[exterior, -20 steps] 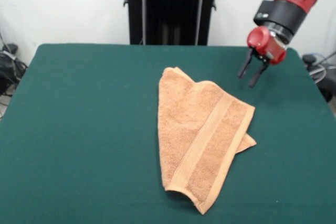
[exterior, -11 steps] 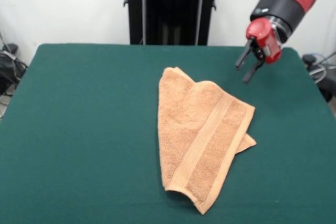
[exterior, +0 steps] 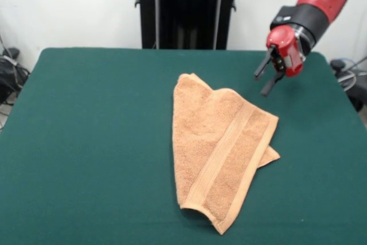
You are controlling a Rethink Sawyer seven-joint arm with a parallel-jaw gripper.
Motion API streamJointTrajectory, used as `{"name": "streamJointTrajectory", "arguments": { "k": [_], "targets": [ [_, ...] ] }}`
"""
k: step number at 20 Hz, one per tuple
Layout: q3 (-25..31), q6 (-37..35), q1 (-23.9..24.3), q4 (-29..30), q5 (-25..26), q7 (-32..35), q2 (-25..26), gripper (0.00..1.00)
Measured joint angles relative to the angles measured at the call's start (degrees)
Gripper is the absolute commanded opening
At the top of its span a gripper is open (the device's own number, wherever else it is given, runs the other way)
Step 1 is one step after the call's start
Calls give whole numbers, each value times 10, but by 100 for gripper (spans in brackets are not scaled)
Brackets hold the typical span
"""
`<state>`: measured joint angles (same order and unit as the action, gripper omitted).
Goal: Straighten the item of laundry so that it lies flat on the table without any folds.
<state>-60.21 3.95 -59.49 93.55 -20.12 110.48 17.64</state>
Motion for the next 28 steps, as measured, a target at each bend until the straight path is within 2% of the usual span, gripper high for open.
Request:
{"name": "streamJointTrajectory", "arguments": {
  "k": [12, 28],
  "targets": [
    [0, 0, 1, -6, -7, 0, 23, 100],
    [28, -7, 54, -58, -7, 0, -4, 100]
  ]
}}
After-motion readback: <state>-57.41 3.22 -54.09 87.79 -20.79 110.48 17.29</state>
